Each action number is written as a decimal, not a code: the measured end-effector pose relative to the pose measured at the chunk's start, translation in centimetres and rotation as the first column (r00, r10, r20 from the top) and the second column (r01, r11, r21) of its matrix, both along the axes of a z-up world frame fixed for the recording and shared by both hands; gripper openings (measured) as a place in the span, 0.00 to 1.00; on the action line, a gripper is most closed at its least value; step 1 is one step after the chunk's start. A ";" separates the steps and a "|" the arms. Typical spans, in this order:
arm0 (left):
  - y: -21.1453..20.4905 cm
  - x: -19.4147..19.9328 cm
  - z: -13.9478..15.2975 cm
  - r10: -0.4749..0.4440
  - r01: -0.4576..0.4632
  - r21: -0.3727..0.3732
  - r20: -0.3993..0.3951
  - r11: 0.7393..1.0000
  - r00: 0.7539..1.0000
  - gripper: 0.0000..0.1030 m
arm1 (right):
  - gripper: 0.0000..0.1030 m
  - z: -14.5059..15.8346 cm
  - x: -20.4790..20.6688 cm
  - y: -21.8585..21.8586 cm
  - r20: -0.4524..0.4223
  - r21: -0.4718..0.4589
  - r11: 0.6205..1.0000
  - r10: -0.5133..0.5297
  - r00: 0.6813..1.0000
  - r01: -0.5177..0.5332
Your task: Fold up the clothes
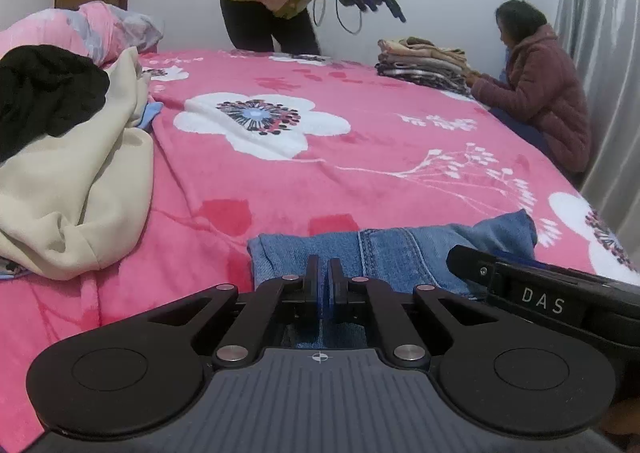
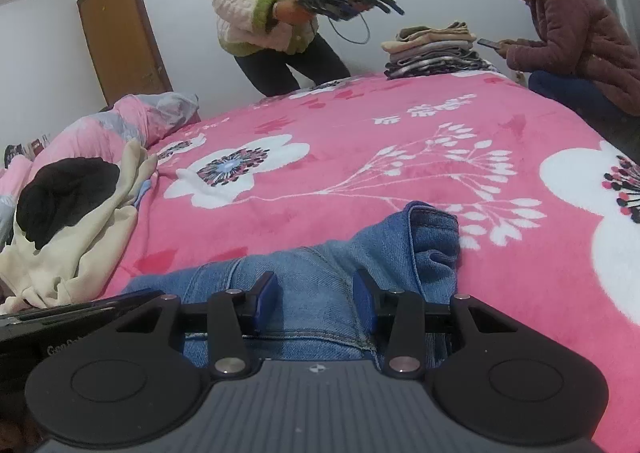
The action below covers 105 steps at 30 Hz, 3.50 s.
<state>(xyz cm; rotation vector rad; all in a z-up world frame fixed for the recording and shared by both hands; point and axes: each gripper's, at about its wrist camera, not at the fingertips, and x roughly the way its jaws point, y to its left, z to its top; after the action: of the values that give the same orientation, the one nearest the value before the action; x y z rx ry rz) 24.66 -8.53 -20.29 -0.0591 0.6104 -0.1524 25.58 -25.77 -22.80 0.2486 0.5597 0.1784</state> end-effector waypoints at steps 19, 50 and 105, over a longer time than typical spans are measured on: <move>-0.7 -1.4 0.3 -0.023 0.022 0.089 0.016 0.996 1.000 0.05 | 0.59 3.2 -5.8 -3.9 -0.180 -0.072 0.996 0.047 0.982 -0.061; -0.4 -1.3 -0.3 -0.037 0.034 0.073 0.040 0.997 0.998 0.05 | 0.62 11.0 -5.7 -7.7 -0.051 -0.181 0.983 -0.026 0.998 0.016; -1.9 -1.4 0.0 -0.197 0.194 0.099 0.022 0.976 0.980 0.21 | 0.00 0.0 5.0 -6.8 -0.213 0.144 0.989 0.045 0.976 -0.014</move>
<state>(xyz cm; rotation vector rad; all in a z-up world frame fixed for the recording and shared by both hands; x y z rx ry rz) 23.30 -10.47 -20.27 0.0973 0.5904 -0.3139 30.61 -32.53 -22.80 0.4010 0.7678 0.2222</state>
